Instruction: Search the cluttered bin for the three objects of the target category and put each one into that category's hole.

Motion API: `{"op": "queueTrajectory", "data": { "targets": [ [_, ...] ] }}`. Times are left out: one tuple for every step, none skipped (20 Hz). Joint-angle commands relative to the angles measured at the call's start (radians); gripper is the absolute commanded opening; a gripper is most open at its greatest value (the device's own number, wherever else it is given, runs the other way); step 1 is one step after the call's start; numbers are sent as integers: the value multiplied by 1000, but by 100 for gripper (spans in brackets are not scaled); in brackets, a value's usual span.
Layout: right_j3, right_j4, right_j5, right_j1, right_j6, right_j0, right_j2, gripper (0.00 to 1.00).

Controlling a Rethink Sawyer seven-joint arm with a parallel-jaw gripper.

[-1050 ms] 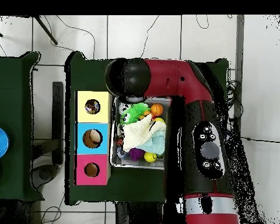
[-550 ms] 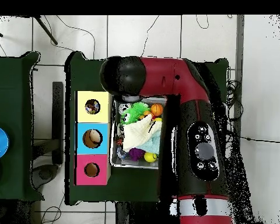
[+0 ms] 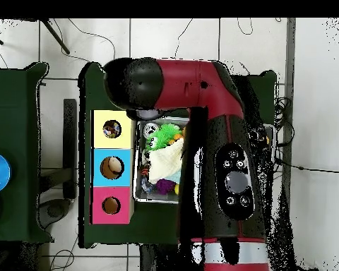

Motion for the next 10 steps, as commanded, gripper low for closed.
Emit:
{"op": "queueTrajectory", "data": {
  "targets": [
    [-42, 32, 167, 21, 187, 8, -16, 0],
    [-60, 32, 181, 25, 192, 14, -19, 0],
    [-72, 36, 192, 29, 195, 17, -20, 0],
    [-93, 34, 201, 40, 198, 20, -23, 0],
    [-95, 36, 203, 39, 197, 21, -23, 0],
    [-113, 37, 216, 45, 200, 26, -23, 0],
    [-132, 37, 228, 51, 203, 31, -24, 0],
    [-142, 37, 238, 55, 206, 34, -26, 0],
    [-157, 39, 249, 61, 210, 37, -27, 0],
    [-160, 40, 254, 60, 213, 40, -30, 0]
  ]
}}
